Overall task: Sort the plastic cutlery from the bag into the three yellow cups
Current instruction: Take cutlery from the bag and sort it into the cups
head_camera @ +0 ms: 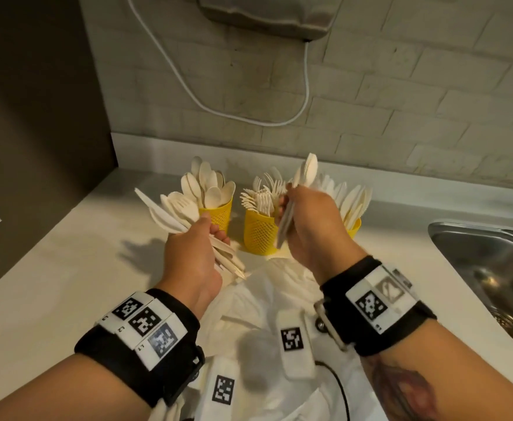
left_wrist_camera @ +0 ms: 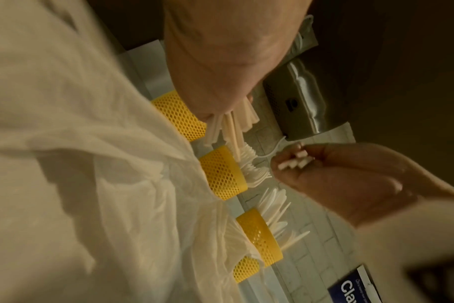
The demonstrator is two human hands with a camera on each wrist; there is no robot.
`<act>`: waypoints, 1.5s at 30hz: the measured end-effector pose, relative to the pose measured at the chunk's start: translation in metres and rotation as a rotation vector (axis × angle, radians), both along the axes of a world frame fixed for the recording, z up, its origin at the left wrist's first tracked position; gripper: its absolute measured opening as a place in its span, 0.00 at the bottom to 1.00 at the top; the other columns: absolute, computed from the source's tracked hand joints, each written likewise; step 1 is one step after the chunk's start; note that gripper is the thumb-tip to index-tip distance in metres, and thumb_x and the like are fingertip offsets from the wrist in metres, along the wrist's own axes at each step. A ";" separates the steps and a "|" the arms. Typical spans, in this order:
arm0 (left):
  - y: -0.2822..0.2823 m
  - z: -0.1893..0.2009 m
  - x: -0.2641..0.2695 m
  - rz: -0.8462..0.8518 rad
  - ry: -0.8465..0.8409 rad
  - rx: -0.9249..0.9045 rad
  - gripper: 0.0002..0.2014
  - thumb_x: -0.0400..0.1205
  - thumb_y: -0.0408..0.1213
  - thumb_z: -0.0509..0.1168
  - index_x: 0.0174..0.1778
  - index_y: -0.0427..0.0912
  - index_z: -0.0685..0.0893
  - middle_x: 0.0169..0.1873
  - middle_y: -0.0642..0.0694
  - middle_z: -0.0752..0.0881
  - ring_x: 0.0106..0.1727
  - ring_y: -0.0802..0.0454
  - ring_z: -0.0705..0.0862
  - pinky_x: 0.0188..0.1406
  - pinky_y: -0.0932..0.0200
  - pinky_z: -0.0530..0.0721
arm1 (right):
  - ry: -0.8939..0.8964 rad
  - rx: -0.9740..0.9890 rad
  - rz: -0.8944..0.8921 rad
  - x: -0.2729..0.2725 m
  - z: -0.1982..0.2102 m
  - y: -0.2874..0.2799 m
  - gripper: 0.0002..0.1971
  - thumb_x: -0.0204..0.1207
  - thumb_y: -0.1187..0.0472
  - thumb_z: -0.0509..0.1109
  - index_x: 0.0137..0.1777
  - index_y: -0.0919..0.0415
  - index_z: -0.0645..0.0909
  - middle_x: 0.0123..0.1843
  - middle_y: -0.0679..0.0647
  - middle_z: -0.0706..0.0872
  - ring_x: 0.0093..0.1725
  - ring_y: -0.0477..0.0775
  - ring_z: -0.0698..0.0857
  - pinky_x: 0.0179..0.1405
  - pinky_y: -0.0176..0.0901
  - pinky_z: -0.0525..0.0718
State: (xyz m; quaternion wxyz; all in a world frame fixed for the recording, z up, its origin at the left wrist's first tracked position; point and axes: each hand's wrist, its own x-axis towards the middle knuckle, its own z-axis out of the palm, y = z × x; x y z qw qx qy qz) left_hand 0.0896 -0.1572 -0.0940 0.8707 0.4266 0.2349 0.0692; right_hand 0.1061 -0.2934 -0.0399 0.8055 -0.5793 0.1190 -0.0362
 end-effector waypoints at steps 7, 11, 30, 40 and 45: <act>0.009 0.003 0.000 0.052 -0.017 0.016 0.14 0.84 0.38 0.67 0.31 0.44 0.79 0.20 0.51 0.81 0.24 0.54 0.81 0.32 0.57 0.82 | -0.262 -0.053 0.105 0.042 0.044 0.049 0.11 0.81 0.77 0.60 0.50 0.60 0.75 0.46 0.56 0.83 0.50 0.54 0.86 0.70 0.55 0.80; 0.012 0.005 0.001 0.082 -0.039 0.033 0.13 0.83 0.37 0.66 0.31 0.43 0.78 0.21 0.50 0.81 0.24 0.53 0.81 0.31 0.58 0.82 | -0.272 -0.501 0.042 0.058 0.019 0.074 0.08 0.83 0.68 0.64 0.59 0.60 0.77 0.55 0.60 0.87 0.53 0.55 0.85 0.48 0.46 0.83; 0.020 0.002 0.007 0.129 -0.028 -0.013 0.04 0.84 0.37 0.67 0.49 0.40 0.84 0.31 0.49 0.84 0.26 0.60 0.85 0.27 0.63 0.84 | -0.155 -0.690 0.123 0.059 -0.021 0.089 0.15 0.82 0.67 0.61 0.67 0.65 0.73 0.54 0.60 0.83 0.49 0.56 0.81 0.39 0.41 0.77; 0.028 0.001 0.006 0.108 -0.033 -0.060 0.09 0.84 0.37 0.67 0.58 0.39 0.85 0.34 0.48 0.86 0.33 0.57 0.87 0.29 0.62 0.86 | -0.142 -0.992 0.285 0.057 -0.013 0.086 0.37 0.77 0.67 0.73 0.81 0.62 0.56 0.72 0.62 0.75 0.70 0.63 0.79 0.62 0.48 0.79; 0.031 0.006 0.005 -0.005 -0.049 -0.079 0.04 0.84 0.35 0.67 0.49 0.40 0.87 0.38 0.46 0.91 0.38 0.57 0.91 0.36 0.61 0.88 | -0.166 -1.384 0.370 0.047 0.021 0.064 0.26 0.78 0.66 0.70 0.75 0.66 0.68 0.73 0.65 0.76 0.68 0.65 0.80 0.55 0.46 0.78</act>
